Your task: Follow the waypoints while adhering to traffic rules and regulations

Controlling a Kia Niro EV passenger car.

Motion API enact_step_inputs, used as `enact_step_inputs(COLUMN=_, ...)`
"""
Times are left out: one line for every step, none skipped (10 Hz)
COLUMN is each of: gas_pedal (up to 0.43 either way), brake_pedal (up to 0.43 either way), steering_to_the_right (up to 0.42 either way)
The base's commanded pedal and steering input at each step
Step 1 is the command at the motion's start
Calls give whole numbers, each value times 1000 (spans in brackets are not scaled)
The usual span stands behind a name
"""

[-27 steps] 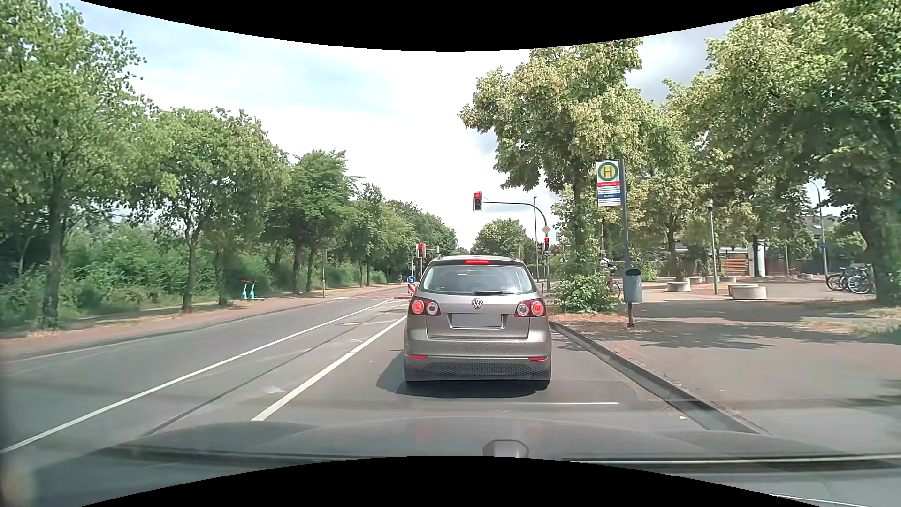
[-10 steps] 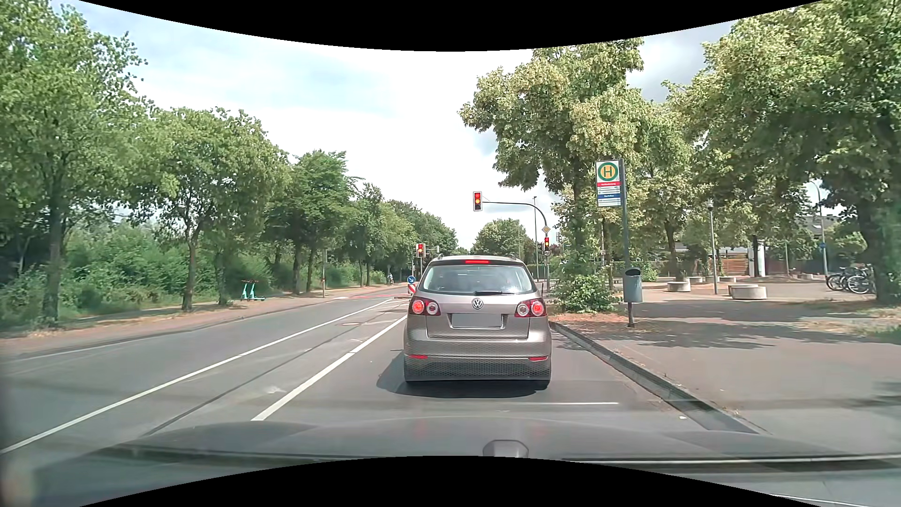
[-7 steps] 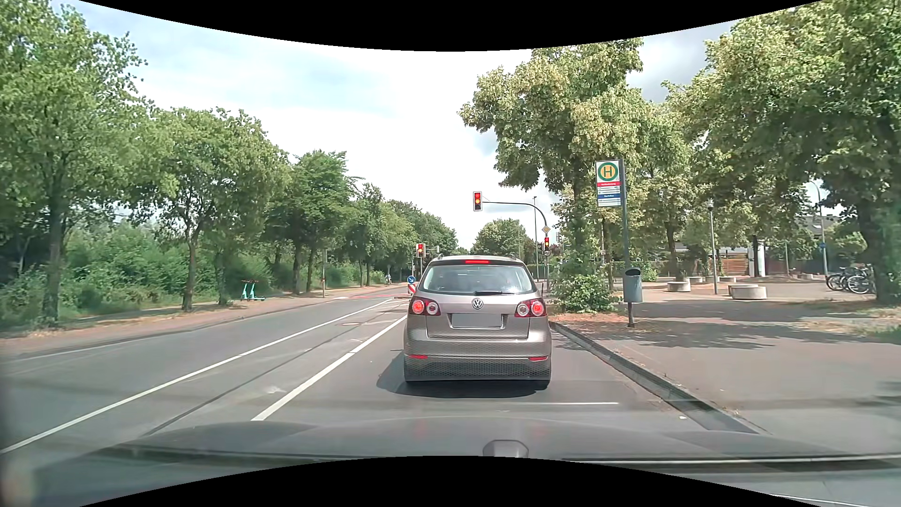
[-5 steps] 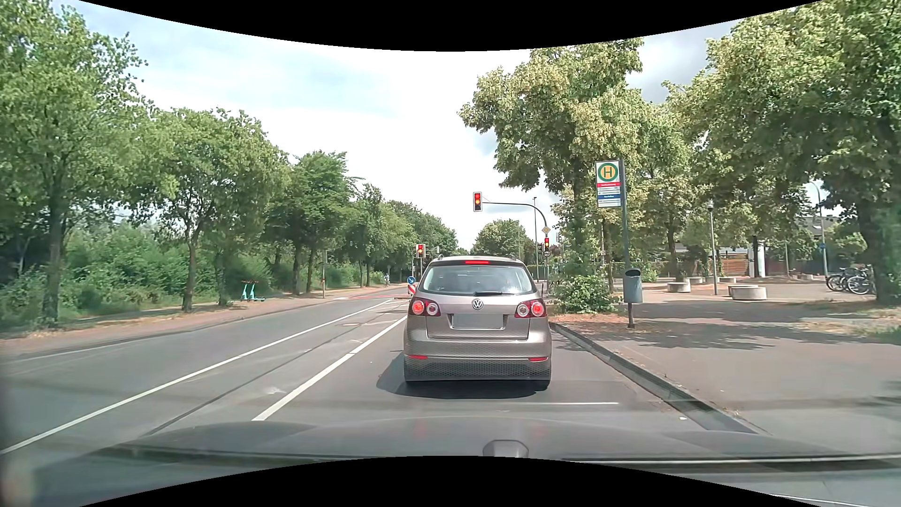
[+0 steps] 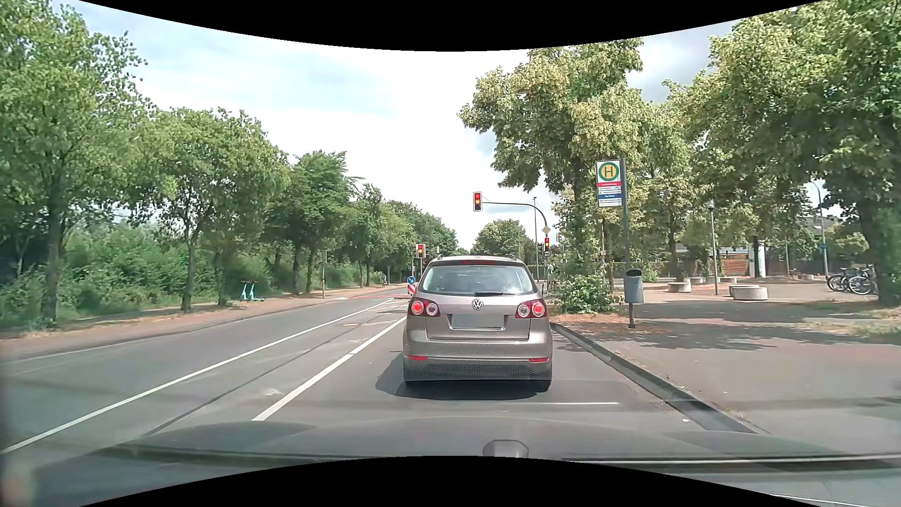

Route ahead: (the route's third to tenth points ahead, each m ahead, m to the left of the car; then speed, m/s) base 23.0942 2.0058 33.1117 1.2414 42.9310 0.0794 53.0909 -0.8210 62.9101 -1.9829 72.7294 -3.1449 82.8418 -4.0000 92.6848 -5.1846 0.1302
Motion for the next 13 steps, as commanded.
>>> enact_step_inputs(gas_pedal=0, brake_pedal=116, steering_to_the_right=-7)
enact_step_inputs(gas_pedal=0, brake_pedal=116, steering_to_the_right=-7)
enact_step_inputs(gas_pedal=0, brake_pedal=122, steering_to_the_right=-7)
enact_step_inputs(gas_pedal=0, brake_pedal=122, steering_to_the_right=-7)
enact_step_inputs(gas_pedal=0, brake_pedal=122, steering_to_the_right=-7)
enact_step_inputs(gas_pedal=0, brake_pedal=122, steering_to_the_right=-7)
enact_step_inputs(gas_pedal=0, brake_pedal=122, steering_to_the_right=-7)
enact_step_inputs(gas_pedal=0, brake_pedal=128, steering_to_the_right=-7)
enact_step_inputs(gas_pedal=0, brake_pedal=140, steering_to_the_right=-7)
enact_step_inputs(gas_pedal=0, brake_pedal=140, steering_to_the_right=-7)
enact_step_inputs(gas_pedal=0, brake_pedal=140, steering_to_the_right=-7)
enact_step_inputs(gas_pedal=0, brake_pedal=140, steering_to_the_right=-7)
enact_step_inputs(gas_pedal=0, brake_pedal=146, steering_to_the_right=-7)
